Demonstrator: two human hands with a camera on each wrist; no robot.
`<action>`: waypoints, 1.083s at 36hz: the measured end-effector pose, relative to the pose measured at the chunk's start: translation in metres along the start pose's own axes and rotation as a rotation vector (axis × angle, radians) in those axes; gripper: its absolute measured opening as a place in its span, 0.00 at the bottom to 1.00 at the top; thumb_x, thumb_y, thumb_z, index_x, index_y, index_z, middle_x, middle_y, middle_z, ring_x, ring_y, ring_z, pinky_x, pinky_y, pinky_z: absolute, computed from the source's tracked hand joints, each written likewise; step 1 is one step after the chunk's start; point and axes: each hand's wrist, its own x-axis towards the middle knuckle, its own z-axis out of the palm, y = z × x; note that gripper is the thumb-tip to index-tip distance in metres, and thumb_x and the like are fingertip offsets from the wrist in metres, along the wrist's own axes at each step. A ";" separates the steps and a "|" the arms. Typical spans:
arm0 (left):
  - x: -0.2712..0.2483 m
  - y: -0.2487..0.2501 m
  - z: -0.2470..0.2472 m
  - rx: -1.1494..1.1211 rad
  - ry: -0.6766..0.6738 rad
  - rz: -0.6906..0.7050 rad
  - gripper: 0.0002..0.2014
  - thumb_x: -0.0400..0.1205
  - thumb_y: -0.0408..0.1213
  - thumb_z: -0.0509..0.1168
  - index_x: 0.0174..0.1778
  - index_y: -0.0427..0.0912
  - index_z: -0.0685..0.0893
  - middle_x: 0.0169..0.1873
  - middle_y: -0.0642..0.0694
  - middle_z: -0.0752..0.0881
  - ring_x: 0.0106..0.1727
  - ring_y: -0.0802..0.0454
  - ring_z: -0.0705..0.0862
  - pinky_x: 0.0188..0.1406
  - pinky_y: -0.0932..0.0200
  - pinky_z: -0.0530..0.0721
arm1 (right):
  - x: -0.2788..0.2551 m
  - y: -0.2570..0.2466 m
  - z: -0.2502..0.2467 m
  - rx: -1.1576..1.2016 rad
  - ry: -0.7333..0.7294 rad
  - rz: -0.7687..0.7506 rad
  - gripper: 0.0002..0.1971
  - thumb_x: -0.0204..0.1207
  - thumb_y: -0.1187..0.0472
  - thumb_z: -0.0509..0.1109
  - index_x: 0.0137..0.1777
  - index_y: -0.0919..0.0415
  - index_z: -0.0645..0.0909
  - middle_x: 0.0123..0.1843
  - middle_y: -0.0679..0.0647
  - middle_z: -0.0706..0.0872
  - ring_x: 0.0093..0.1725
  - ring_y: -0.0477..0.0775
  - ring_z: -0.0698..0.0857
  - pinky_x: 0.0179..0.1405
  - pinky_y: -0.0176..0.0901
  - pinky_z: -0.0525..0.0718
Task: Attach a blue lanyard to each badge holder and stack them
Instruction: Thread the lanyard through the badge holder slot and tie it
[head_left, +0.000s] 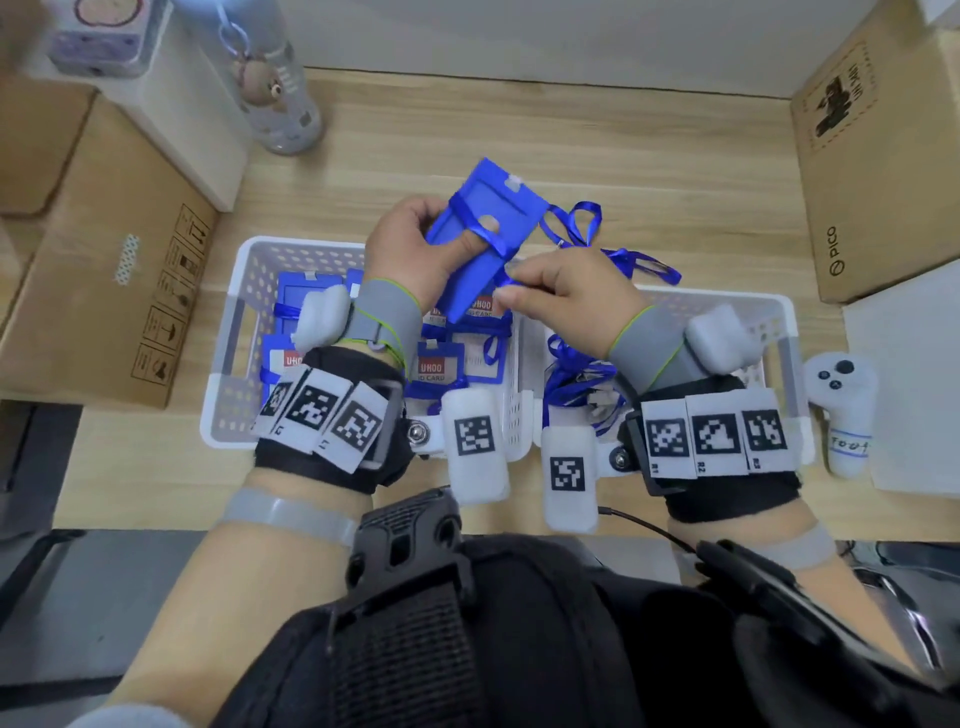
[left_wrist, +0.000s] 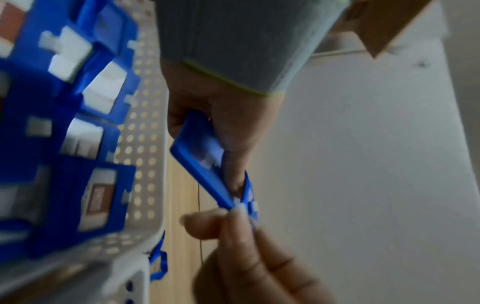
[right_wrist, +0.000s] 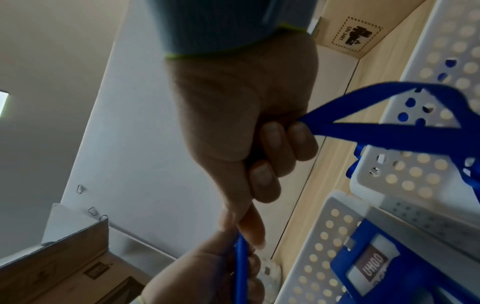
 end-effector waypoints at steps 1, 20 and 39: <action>0.000 -0.001 -0.001 0.126 -0.017 0.034 0.15 0.67 0.48 0.76 0.39 0.47 0.78 0.31 0.57 0.80 0.32 0.59 0.76 0.30 0.70 0.73 | 0.000 -0.001 -0.001 -0.029 -0.029 -0.001 0.09 0.77 0.57 0.68 0.41 0.59 0.87 0.20 0.44 0.75 0.27 0.33 0.74 0.29 0.33 0.66; -0.018 0.004 -0.006 -0.060 -0.462 0.120 0.19 0.53 0.42 0.80 0.35 0.49 0.81 0.26 0.63 0.84 0.32 0.66 0.78 0.39 0.70 0.79 | 0.007 0.015 -0.013 0.123 0.310 0.125 0.20 0.70 0.52 0.64 0.40 0.73 0.83 0.29 0.62 0.74 0.33 0.49 0.67 0.36 0.45 0.68; -0.004 -0.006 -0.008 0.318 -0.083 -0.036 0.16 0.69 0.41 0.76 0.27 0.51 0.73 0.25 0.56 0.75 0.26 0.58 0.70 0.31 0.60 0.71 | 0.000 0.000 -0.019 -0.152 -0.014 0.102 0.07 0.76 0.55 0.69 0.45 0.58 0.86 0.27 0.47 0.79 0.31 0.48 0.76 0.41 0.44 0.76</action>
